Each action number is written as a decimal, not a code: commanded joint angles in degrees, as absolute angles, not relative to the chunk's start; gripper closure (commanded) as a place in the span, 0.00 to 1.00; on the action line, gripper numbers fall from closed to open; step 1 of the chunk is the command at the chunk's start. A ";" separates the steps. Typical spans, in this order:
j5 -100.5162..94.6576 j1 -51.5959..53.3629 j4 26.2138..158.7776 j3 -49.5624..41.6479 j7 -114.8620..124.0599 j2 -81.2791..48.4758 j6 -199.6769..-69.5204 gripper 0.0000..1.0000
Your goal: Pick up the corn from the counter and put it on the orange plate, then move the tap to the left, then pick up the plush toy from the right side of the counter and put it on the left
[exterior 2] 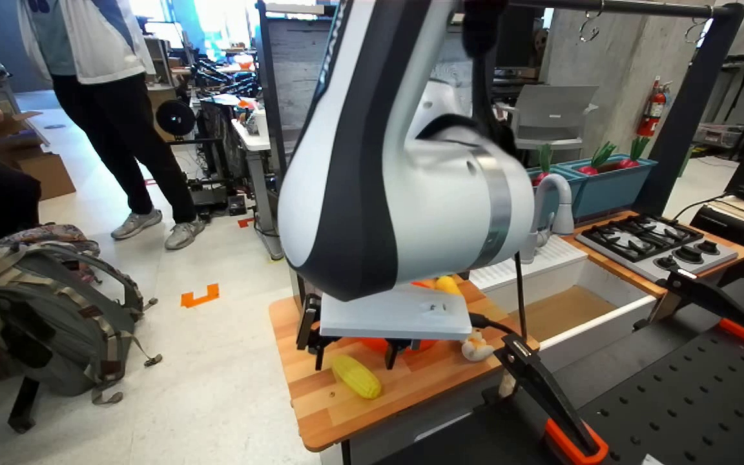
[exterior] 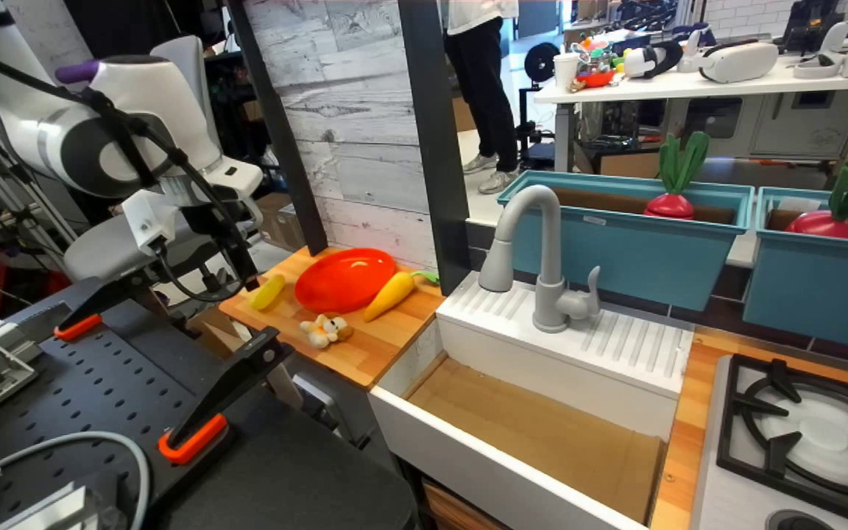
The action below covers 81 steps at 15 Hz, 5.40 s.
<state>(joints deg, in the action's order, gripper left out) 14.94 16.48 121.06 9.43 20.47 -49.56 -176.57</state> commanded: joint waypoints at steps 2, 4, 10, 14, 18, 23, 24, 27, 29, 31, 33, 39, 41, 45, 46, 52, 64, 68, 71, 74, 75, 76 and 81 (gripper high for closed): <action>15.31 18.54 112.52 8.10 21.27 -56.83 -174.54 0.00; 15.26 19.05 110.79 7.76 21.28 -58.42 -174.42 0.28; 15.13 19.16 108.21 7.43 21.13 -60.07 -172.65 0.73; 14.81 18.77 108.83 7.77 20.66 -58.53 -170.75 0.91; 14.32 19.01 111.89 7.78 19.94 -54.57 -169.86 0.91; 14.71 17.35 115.01 6.71 19.74 -50.06 -169.76 0.91; 14.85 16.53 114.91 6.44 19.64 -49.88 -169.50 0.91; 15.08 15.08 114.06 5.01 20.12 -49.97 -168.56 0.91; 15.25 13.64 113.11 4.48 20.27 -50.63 -167.28 0.91; 15.42 12.08 112.52 4.30 20.23 -51.18 -166.33 0.91; 15.59 10.86 112.18 4.07 20.43 -51.57 -165.24 0.91; 15.38 10.33 110.49 2.52 21.61 -53.55 -164.79 0.91; 15.23 10.55 109.15 2.31 21.83 -54.77 -164.33 0.91; 15.12 11.10 106.53 2.25 22.09 -57.11 -163.82 0.91; 15.13 11.21 105.96 2.20 22.17 -57.56 -163.65 0.91; 15.34 11.06 104.00 2.28 22.90 -59.10 -162.34 0.25; 15.05 11.23 113.23 1.99 22.12 -50.08 -163.51 0.00; 14.65 10.10 123.05 1.74 20.77 -40.60 -162.12 0.00; 13.01 11.36 130.41 -1.58 21.35 -33.44 -161.20 0.00; 9.21 11.20 135.07 -5.13 20.38 -27.35 -158.87 0.00; 7.22 11.07 135.74 -6.57 20.01 -25.77 -157.62 0.00; 4.51 11.34 136.10 -8.46 19.95 -24.32 -156.41 0.00; -6.45 8.49 134.40 -14.10 18.35 -20.60 -150.84 0.00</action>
